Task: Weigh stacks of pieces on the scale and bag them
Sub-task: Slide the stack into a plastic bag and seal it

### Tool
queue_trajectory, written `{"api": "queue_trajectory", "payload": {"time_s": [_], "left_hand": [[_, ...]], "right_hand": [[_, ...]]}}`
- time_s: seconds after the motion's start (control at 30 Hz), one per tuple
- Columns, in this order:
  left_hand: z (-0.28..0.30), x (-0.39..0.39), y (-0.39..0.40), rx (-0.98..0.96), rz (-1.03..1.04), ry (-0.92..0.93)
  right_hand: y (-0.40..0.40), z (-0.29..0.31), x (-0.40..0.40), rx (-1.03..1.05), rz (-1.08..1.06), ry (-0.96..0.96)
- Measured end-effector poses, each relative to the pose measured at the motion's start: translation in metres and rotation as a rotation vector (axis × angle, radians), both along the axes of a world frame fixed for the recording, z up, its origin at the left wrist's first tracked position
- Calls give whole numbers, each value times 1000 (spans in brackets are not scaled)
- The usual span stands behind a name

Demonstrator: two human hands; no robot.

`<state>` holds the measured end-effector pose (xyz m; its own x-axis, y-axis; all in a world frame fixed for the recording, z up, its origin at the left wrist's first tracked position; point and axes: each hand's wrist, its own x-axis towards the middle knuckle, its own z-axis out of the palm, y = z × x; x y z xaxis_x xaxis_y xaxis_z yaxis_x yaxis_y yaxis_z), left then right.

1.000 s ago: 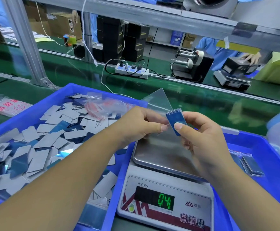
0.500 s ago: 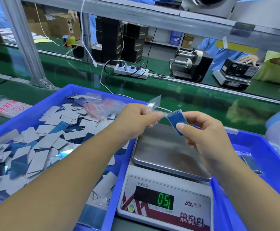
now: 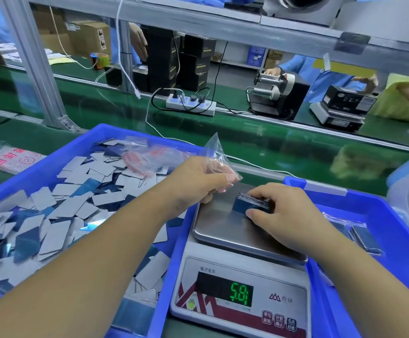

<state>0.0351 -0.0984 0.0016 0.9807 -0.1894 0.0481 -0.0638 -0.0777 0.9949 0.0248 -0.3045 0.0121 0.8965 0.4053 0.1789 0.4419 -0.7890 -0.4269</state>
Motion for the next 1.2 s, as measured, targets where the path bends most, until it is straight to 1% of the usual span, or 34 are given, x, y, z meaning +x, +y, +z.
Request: {"api": "queue_trajectory", "payload": {"time_s": [0.13, 0.2, 0.27, 0.37, 0.47, 0.6, 0.7, 0.9, 0.97, 1.1, 1.2], "left_hand": [[2, 1, 1, -4, 50, -35], [3, 2, 1, -46, 121, -42], [3, 3, 1, -53, 182, -26], [2, 4, 0, -62, 167, 1], [3, 3, -2, -127, 110, 36], [5, 0, -6, -177, 47, 27], [6, -3, -8, -189, -4, 13], [4, -4, -6, -167, -125, -17], [2, -3, -6, -174, -146, -13], [0, -2, -6, -179, -129, -21], [2, -3, -5, -223, -76, 9]], "right_hand": [[-1, 0, 0, 54, -6, 9], [-1, -1, 0, 153, -16, 38], [2, -1, 0, 366, -25, 135], [7, -1, -3, 706, 29, 291], [11, -1, -4, 868, 78, 343], [14, -1, -6, 915, 100, 328], [15, -2, -7, 889, 83, 277], [18, -3, -8, 888, -49, 221], [19, -3, -8, 916, -80, 257], [21, -4, -10, 1103, -46, 431], [18, -3, -8, 1128, -45, 485]]}}
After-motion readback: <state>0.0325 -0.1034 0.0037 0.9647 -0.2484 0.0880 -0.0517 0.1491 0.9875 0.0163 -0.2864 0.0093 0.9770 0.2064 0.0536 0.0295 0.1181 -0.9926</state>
